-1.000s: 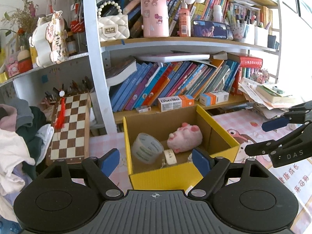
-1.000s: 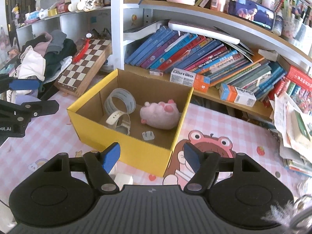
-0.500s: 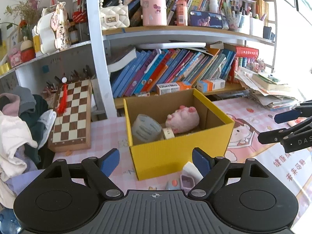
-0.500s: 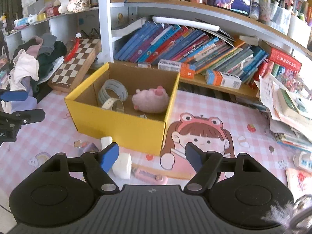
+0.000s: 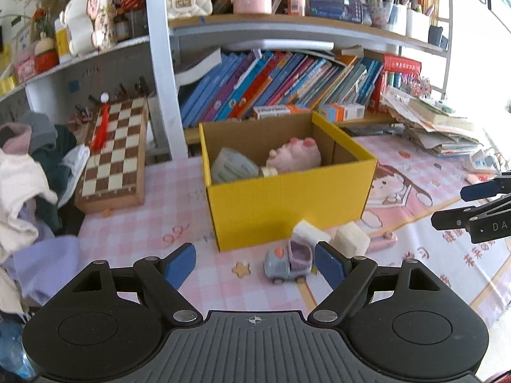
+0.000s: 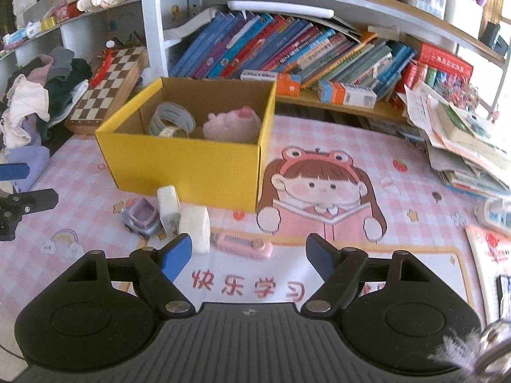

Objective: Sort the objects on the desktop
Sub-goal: 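Move both open tools toward the toy car and white charger block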

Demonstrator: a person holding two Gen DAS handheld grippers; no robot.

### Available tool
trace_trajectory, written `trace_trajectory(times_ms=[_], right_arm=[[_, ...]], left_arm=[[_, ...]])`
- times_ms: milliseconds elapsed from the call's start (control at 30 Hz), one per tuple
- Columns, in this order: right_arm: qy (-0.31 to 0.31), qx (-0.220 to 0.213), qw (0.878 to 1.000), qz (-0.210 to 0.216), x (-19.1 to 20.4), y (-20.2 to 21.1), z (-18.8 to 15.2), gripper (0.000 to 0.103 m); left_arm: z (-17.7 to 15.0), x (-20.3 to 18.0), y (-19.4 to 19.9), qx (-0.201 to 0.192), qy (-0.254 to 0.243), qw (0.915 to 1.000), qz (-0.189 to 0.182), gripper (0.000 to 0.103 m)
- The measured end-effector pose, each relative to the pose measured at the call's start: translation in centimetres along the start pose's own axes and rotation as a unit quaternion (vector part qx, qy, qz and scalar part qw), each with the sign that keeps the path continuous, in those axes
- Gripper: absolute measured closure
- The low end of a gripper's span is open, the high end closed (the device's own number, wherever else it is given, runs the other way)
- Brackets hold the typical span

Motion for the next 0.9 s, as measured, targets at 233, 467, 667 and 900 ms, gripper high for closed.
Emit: trace_trajectory(times_ms=[233,467,667,900], right_arm=[[-0.008,0.014,1.0,-0.01,0.1,-0.3,-2.3,0.024],[-0.011,0.025,1.0,-0.014,0.6,-0.4,-4.1,0.023],[-0.005,0.027,0.999,-0.022,1.3,-0.3,-5.8,0.019],[-0.003,0.047,0.999,-0.017,3.0,-0.2,-8.2,0.018]], left_arm=[[-2.1,-0.5,-0.1,0.021,0.008,0.9997,-0.004,0.019],[-3.7,-1.1,-0.3,0.037,0.01,0.9992,-0.005,0.019],[-4.7,-2.0,-0.3,0.046,0.009,0.9989,-0.004,0.019],[-6.2,-4.6,-0.3,0.059,-0.005,0.9981,-0.014,0.019]])
Point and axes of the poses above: each gripper's, at about its wrist camera, not at the fingertips, and y roughly against the way its jaws point, x to its left, z to its top, the point moved 5 cm from there along -y, roughly the way its jaws point, and after that the axes turned 7 degrees about -y, right-handed, at the moved point
